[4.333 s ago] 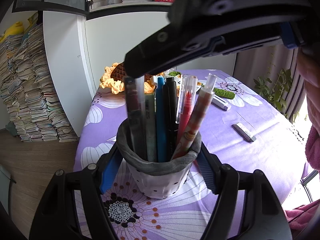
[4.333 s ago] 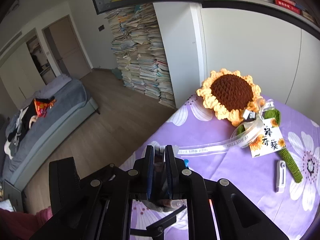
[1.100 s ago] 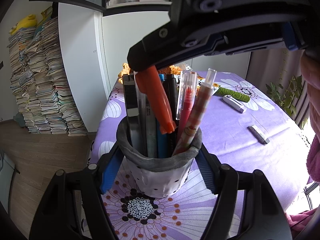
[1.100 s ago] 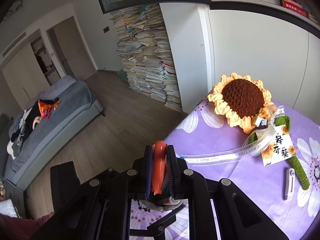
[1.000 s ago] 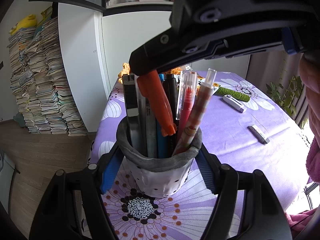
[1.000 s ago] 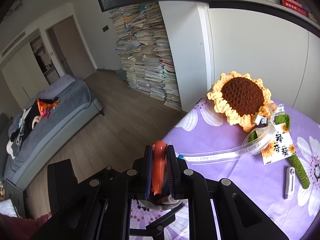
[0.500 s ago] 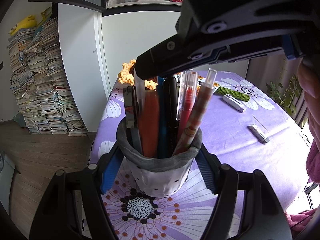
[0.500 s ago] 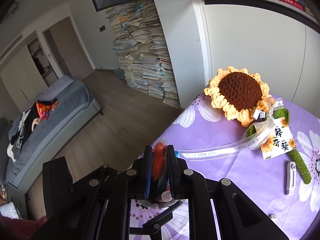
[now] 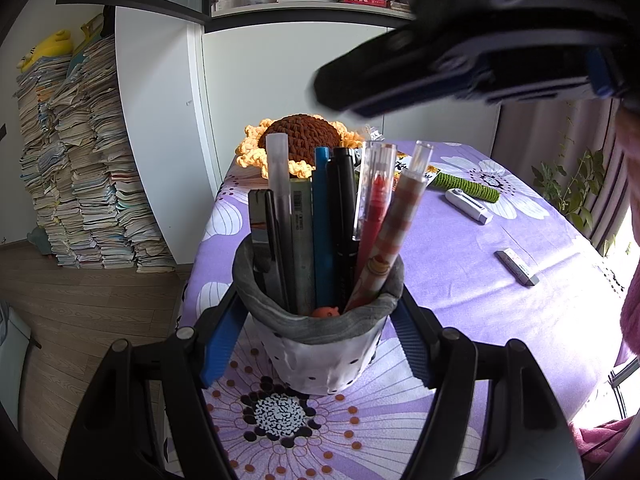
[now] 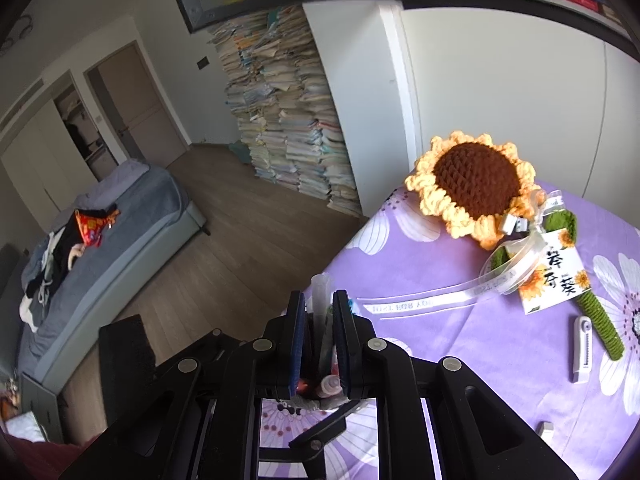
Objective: Organize stationery
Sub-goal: 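Grasp the white eraser stick on the table with the right gripper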
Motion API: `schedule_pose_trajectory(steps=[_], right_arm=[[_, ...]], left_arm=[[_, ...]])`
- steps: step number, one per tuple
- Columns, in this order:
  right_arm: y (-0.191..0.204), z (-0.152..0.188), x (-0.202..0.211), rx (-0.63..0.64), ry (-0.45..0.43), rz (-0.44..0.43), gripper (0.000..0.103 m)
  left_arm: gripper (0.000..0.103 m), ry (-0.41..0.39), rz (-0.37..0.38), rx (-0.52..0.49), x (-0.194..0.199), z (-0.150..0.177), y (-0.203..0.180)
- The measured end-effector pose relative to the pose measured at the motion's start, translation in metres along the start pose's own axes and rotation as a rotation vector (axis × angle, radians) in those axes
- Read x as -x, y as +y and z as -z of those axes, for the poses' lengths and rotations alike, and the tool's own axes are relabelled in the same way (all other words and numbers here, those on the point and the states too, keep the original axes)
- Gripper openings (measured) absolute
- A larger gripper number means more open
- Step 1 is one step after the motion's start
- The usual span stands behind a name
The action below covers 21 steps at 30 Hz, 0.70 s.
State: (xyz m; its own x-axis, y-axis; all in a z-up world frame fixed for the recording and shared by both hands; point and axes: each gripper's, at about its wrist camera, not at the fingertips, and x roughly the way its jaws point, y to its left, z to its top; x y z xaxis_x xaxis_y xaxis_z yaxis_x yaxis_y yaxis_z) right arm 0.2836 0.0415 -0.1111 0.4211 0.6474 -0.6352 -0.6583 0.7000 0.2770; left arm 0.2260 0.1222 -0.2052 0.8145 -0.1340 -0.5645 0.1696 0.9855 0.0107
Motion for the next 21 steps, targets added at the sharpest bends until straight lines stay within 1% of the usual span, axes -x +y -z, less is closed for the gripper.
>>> schedule_pose_trajectory(steps=[3,6,9,10,12,15,17,21], right_arm=[[-0.015,0.004,0.024,-0.002,-0.041,0.041,0.015],[-0.046,0.012,0.041,-0.047,-0.018,0.156,0.015],[-0.094,0.028,0.043,-0.17,0.065,0.28,0.019],[-0.111,0.035,0.041,-0.224,0.108,0.319,0.023],[-0.141,0.054,0.033,-0.317,0.204,0.379,0.028],[-0.166,0.084,0.019,-0.378,0.312,0.417,0.028],[-0.173,0.095,0.011,-0.387,0.356,0.436,0.028],[-0.178,0.102,0.001,-0.407,0.393,0.407,0.028]], left_arm=[[0.07,0.001,0.004,0.001,0.0,0.0,0.0],[0.07,0.0,0.005,0.005,0.0,0.0,0.001],[0.07,-0.001,0.004,0.004,0.0,0.0,0.001],[0.07,0.0,0.004,0.005,0.0,0.0,0.001],[0.07,0.0,0.001,0.006,0.0,0.0,0.0],[0.07,0.001,-0.002,0.008,0.0,0.0,0.0],[0.07,0.003,-0.002,0.009,0.0,-0.001,0.0],[0.07,0.008,-0.001,0.008,0.001,-0.001,0.001]])
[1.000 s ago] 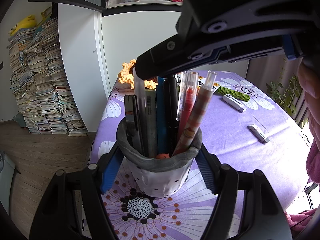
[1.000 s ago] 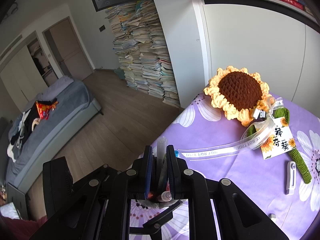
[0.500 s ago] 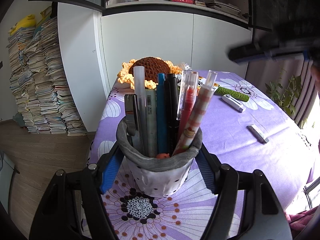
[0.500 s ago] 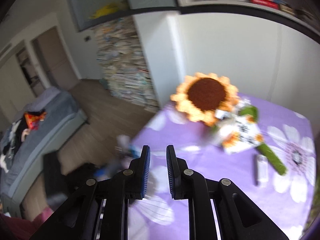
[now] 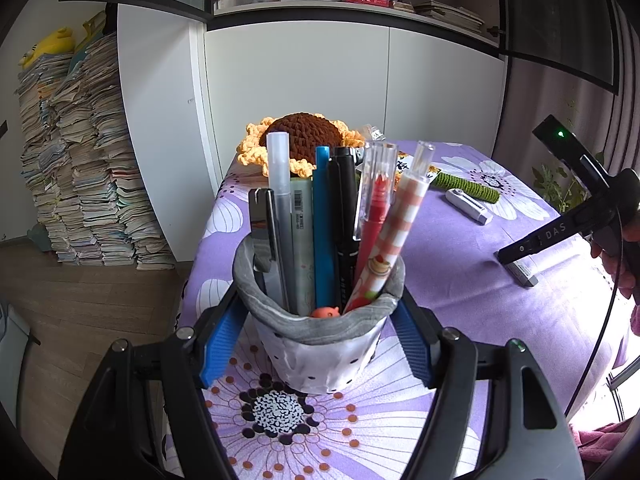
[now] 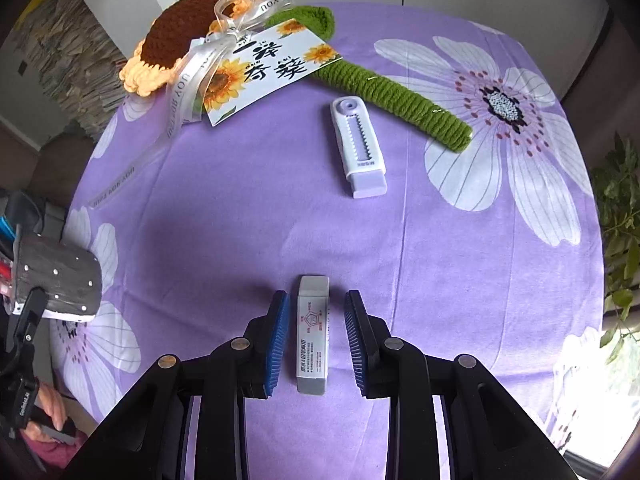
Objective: Organize stationery
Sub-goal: 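Grasp the white eraser stick on the table with the right gripper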
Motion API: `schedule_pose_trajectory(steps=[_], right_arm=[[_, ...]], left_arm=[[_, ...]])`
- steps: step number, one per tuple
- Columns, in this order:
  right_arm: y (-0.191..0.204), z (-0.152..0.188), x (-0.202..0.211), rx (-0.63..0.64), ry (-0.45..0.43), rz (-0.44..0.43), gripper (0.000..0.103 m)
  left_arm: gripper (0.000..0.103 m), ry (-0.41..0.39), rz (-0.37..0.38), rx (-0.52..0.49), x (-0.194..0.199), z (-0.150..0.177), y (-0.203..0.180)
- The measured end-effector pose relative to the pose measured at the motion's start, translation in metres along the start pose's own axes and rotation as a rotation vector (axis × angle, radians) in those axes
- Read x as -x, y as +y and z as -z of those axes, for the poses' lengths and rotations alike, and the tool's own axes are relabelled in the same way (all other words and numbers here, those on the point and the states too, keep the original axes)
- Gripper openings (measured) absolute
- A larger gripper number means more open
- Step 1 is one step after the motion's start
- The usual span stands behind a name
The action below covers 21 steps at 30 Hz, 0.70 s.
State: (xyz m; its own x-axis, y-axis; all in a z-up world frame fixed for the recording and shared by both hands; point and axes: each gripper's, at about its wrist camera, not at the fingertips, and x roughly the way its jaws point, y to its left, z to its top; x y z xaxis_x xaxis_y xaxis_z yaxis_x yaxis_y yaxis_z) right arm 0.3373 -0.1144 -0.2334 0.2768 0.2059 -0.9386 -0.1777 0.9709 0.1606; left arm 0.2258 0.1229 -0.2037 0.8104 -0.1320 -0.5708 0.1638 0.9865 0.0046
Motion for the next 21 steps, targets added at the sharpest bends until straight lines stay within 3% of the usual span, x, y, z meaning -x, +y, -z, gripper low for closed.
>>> schedule_pose_trajectory(steps=[8,9,11,21], right_arm=[[0.008,-0.003,-0.005,0.034,-0.003,0.059,0.028],[0.007,-0.005,-0.007,0.041,-0.004,0.072,0.02],[0.011,-0.006,-0.007,0.049,-0.01,0.084,0.017],[0.045,0.004,0.066,0.095,-0.201,-0.075,0.017]], left_arm=[[0.07,0.002,0.0,0.0,0.0,0.0,0.001],[0.07,0.002,0.0,0.0,0.0,0.0,0.001],[0.07,0.002,0.001,-0.001,0.0,-0.001,0.001],[0.07,0.002,0.001,-0.003,0.0,0.0,0.0]])
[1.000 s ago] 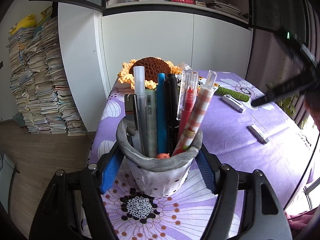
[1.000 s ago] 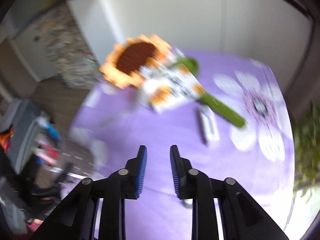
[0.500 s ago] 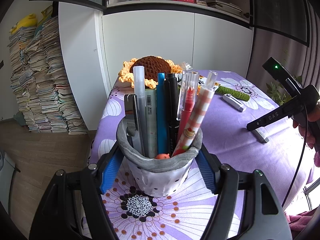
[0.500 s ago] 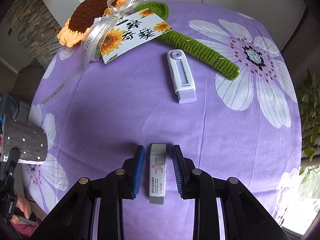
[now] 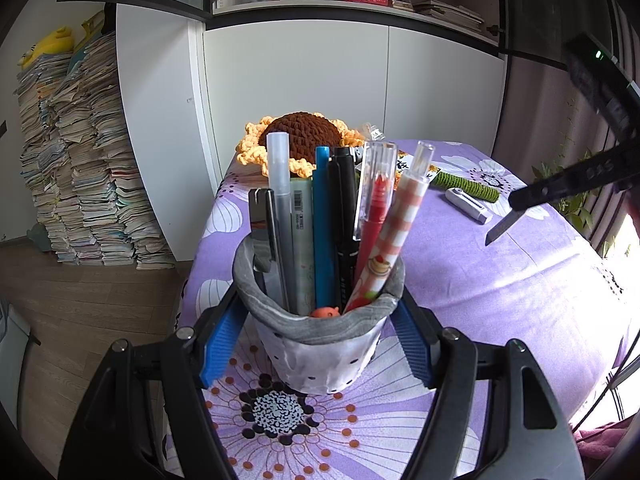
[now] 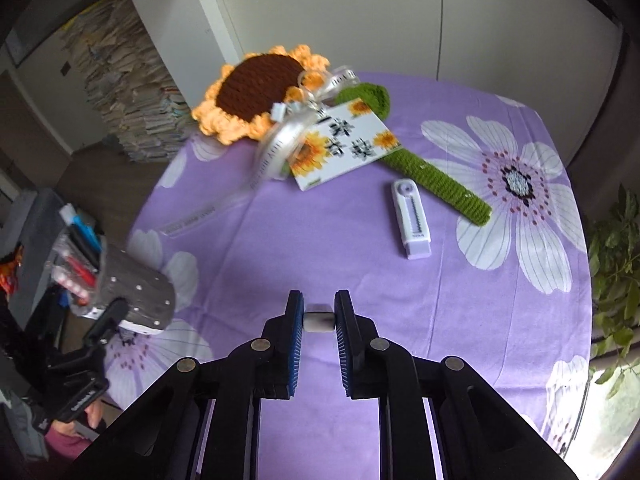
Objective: Organize stationery
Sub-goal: 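Grasp the white eraser stick on the table with the right gripper, then lower the white eraser stick into the grey cup and open the right gripper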
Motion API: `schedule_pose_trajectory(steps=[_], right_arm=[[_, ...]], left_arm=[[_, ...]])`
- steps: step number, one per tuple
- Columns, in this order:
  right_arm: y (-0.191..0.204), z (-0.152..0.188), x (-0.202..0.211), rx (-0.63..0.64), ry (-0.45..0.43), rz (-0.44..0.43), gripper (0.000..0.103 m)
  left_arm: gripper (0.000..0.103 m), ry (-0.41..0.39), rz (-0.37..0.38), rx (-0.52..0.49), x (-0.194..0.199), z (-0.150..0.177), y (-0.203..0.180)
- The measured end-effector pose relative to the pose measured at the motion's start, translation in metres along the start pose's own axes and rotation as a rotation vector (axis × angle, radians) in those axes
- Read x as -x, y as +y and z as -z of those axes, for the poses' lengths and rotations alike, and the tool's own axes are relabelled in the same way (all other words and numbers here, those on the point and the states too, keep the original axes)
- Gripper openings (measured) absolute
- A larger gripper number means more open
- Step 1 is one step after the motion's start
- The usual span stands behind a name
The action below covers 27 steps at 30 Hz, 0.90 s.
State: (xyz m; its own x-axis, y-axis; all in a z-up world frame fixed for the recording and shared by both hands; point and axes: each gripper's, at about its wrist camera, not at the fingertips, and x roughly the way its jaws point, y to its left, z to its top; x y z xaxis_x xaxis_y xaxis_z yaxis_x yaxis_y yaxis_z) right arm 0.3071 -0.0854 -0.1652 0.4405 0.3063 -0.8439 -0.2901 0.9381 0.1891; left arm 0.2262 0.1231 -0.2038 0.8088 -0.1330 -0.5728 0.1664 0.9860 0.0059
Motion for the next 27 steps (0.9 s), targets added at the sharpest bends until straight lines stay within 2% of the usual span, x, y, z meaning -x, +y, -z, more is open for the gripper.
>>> schedule_pose_trajectory(steps=[9,17,21,27], right_arm=[[0.033,-0.009,0.037,0.063,-0.118,-0.11,0.017],[0.09,-0.022,0.091,0.208,-0.217,-0.274,0.017],[0.118,-0.025,0.1,0.29,-0.22,-0.348,0.017],[0.142,-0.026,0.071,0.344,-0.144,-0.345,0.017]], left_arm=[[0.07,0.0,0.004,-0.001,-0.002,0.0,-0.001],[0.07,-0.002,0.012,-0.002,-0.002,-0.001,-0.001],[0.07,0.001,0.015,-0.002,-0.002,-0.001,-0.001],[0.07,0.002,0.018,0.0,-0.002,-0.001,0.0]])
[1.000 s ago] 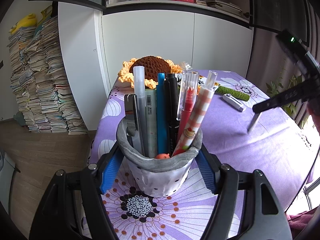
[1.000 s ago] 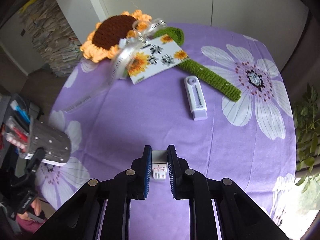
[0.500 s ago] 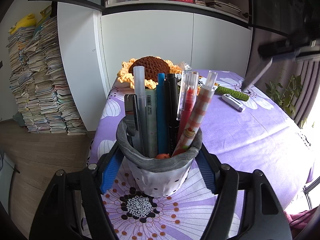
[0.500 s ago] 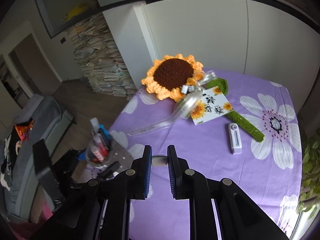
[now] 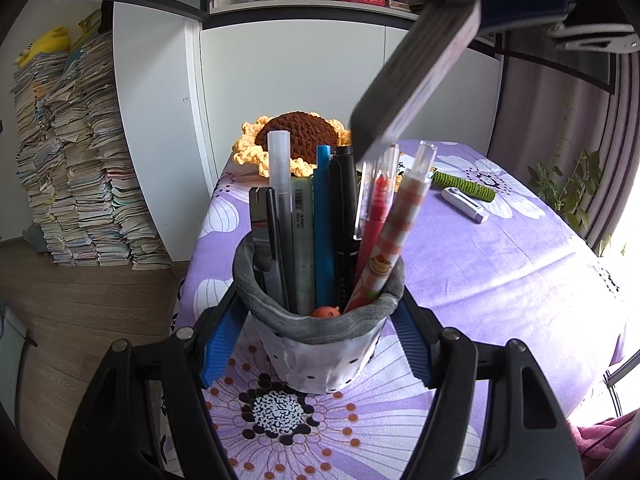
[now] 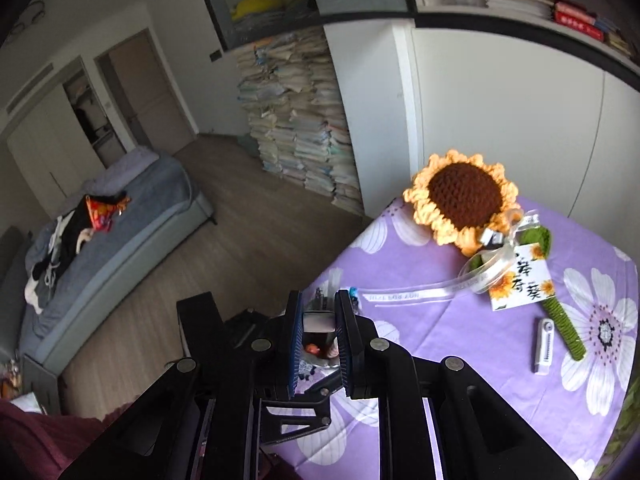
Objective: Organize stationery
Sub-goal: 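Lower the white eraser stick into the grey cup and open the right gripper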
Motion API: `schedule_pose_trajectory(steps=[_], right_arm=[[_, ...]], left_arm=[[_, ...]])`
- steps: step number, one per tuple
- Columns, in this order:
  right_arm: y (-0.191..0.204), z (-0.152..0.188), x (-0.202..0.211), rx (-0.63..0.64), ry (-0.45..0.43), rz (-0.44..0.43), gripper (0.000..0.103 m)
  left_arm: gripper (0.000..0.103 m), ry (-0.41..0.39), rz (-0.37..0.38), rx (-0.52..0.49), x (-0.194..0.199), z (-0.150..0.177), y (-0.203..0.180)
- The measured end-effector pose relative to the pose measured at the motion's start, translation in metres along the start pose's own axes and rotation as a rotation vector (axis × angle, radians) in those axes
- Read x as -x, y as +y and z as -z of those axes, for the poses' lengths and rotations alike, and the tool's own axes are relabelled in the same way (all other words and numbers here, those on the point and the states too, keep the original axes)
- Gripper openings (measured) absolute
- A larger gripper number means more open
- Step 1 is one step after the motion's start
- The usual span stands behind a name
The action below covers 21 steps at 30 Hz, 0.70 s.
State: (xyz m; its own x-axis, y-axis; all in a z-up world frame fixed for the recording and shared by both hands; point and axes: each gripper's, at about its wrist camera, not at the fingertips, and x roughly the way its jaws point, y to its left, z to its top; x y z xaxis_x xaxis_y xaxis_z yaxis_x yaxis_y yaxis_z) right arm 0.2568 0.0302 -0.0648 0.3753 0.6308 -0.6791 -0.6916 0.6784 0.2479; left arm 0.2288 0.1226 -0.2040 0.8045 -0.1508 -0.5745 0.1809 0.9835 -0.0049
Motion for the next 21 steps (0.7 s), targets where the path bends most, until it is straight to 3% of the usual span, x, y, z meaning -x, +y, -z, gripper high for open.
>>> schedule_pose_trajectory(steps=[5,21], right_arm=[[-0.008,0.004,-0.019,-0.028,0.051,-0.024,0.017],[-0.017,0.001,-0.04,-0.066,0.1,-0.069,0.017]], left_arm=[[0.07,-0.001,0.004,-0.001,0.0,0.0,0.0],[0.07,-0.001,0.004,-0.001,0.0,0.0,0.0]])
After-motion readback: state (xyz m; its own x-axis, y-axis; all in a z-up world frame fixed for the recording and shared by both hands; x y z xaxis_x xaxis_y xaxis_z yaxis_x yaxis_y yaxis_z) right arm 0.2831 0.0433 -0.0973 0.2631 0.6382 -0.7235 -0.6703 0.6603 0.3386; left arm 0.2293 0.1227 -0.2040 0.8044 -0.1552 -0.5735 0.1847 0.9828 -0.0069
